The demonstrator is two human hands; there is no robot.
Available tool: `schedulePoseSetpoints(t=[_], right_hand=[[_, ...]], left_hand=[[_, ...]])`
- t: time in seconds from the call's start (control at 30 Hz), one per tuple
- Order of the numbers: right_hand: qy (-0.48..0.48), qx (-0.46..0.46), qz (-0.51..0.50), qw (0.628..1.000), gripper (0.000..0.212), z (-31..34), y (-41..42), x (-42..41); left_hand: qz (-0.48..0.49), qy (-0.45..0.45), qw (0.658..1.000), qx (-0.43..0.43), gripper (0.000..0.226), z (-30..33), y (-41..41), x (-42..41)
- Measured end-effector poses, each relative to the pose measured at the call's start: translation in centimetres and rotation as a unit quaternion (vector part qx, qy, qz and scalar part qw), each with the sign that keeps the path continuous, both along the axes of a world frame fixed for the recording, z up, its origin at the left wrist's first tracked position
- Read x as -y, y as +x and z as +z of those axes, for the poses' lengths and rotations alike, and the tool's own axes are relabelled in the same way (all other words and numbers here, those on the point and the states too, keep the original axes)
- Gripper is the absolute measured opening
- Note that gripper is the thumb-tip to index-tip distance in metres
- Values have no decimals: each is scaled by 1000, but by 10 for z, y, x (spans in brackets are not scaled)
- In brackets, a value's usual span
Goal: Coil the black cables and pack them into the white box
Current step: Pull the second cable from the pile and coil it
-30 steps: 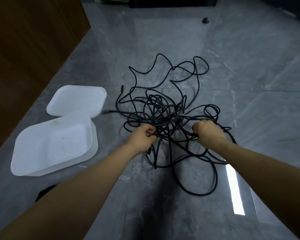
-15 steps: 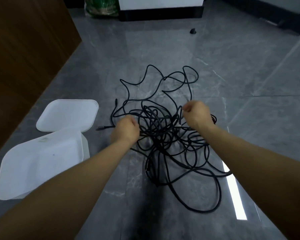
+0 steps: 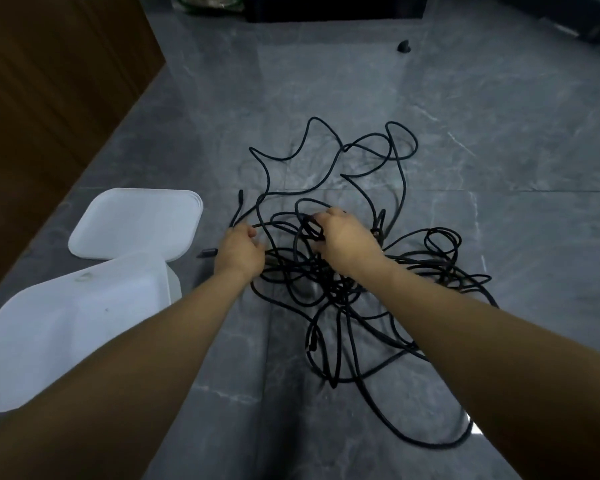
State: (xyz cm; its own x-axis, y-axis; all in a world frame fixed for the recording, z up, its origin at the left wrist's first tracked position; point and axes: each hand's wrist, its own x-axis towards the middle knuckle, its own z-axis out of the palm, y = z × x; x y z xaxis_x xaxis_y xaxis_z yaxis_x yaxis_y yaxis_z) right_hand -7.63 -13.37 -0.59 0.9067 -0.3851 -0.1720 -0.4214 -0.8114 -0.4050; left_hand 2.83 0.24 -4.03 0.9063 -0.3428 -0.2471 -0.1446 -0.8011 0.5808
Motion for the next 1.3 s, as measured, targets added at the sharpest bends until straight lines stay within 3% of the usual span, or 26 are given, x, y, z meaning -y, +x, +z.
schedulePoseSetpoints(t=[0.13,0.27,0.4,0.57,0.87,1.1,1.2,1.3], right_hand=[[-74,-63,25,995,36,-19,-8,8],[-66,-76,-6,995,26,-31,-11,14],[-53,-61,-26,996,15,-36,-12,13],[-33,-65,-34,997,20,-26,-14,10],[-14,-93,-74,993,21,-5,-23,5],[-59,-23,-34,997,47,43,-34,-13],[-72,11,-4,997,42,76,-34,-17],[-15,-16,38,999,41,101,-38,-27]], left_hand=[[-11,14,1000,-26,38,-18,6,3],[-21,-11,997,-74,44,-37,-1,13],[59,-104,981,-155,52,-46,0,20],[40,-126,982,-138,28,-44,0,9],[-21,-62,996,-55,35,5,-10,-31],[-16,-183,978,-103,11,56,-36,-28],[4,-226,965,-129,16,85,-41,-21],[34,-266,950,-160,10,114,-48,-13]])
